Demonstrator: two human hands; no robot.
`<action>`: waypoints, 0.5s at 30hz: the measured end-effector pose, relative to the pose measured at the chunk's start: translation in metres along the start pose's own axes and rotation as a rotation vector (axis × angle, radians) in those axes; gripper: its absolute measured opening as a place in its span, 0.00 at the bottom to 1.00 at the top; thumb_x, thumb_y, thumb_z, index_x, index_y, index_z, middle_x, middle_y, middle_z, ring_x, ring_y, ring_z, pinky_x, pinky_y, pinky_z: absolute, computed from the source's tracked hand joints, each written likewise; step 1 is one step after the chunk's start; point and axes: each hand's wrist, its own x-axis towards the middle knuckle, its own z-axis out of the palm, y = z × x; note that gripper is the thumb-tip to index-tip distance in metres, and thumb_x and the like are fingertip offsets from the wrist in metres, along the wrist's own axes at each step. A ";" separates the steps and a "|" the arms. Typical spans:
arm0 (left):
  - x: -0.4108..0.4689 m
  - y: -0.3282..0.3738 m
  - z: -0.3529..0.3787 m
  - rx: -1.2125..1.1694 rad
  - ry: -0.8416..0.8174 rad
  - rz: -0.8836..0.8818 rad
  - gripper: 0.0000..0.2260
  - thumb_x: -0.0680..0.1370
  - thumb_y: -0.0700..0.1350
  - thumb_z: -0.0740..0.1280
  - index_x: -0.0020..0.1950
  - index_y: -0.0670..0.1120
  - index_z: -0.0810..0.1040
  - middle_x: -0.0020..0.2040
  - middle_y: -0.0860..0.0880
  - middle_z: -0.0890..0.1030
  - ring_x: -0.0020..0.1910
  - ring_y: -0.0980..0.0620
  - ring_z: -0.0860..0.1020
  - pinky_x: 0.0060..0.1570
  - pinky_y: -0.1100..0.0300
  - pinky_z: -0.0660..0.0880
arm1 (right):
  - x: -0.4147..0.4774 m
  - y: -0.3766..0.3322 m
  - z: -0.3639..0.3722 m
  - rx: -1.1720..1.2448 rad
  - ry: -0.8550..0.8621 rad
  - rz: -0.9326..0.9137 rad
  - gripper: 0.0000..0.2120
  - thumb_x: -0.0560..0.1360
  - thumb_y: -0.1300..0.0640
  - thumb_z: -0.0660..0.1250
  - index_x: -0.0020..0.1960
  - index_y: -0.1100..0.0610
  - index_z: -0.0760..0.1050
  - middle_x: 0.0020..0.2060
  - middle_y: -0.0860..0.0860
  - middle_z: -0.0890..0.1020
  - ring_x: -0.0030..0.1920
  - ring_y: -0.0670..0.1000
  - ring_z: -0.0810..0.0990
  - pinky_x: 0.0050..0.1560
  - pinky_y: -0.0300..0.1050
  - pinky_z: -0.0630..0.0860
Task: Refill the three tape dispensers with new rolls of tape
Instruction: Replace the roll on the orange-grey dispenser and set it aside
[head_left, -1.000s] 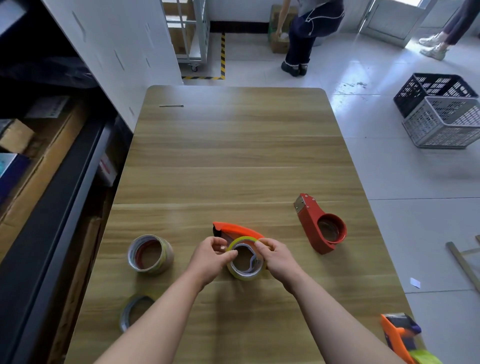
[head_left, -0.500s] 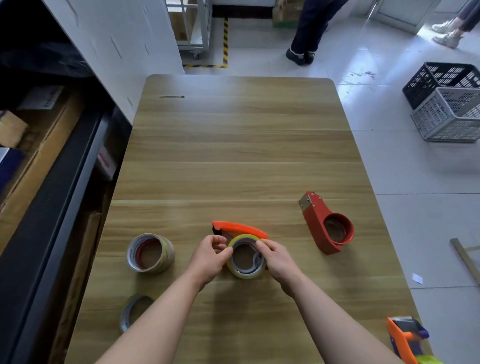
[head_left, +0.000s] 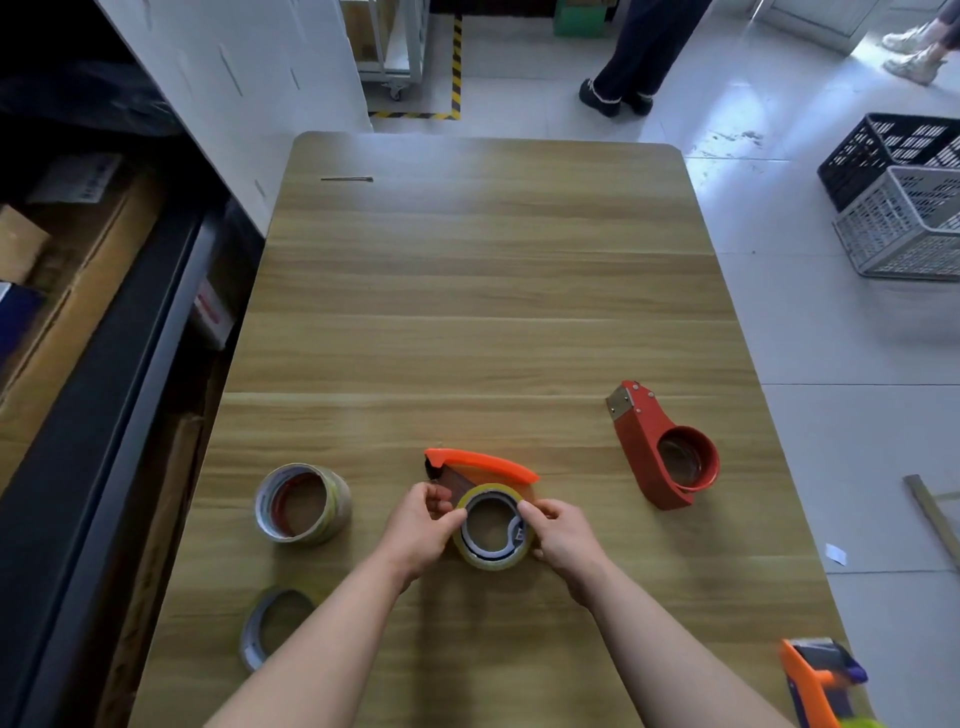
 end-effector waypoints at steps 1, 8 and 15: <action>0.001 -0.003 0.001 -0.007 0.004 -0.024 0.12 0.74 0.43 0.71 0.55 0.45 0.72 0.48 0.47 0.76 0.47 0.51 0.76 0.51 0.52 0.77 | 0.001 0.000 0.001 0.001 0.007 0.022 0.07 0.78 0.54 0.66 0.42 0.53 0.78 0.39 0.52 0.82 0.41 0.50 0.77 0.46 0.47 0.74; 0.003 -0.010 0.005 -0.097 0.014 -0.112 0.24 0.72 0.46 0.73 0.64 0.44 0.69 0.56 0.47 0.77 0.57 0.48 0.77 0.58 0.46 0.77 | 0.006 -0.003 0.004 -0.064 -0.059 0.087 0.08 0.79 0.54 0.63 0.42 0.53 0.78 0.44 0.54 0.83 0.46 0.52 0.78 0.51 0.49 0.75; -0.001 -0.011 0.001 -0.407 -0.083 -0.260 0.27 0.72 0.41 0.73 0.69 0.41 0.66 0.64 0.42 0.73 0.62 0.44 0.74 0.52 0.52 0.75 | -0.003 -0.016 -0.007 0.321 -0.164 0.272 0.09 0.79 0.60 0.57 0.44 0.60 0.73 0.37 0.55 0.80 0.40 0.54 0.80 0.49 0.48 0.75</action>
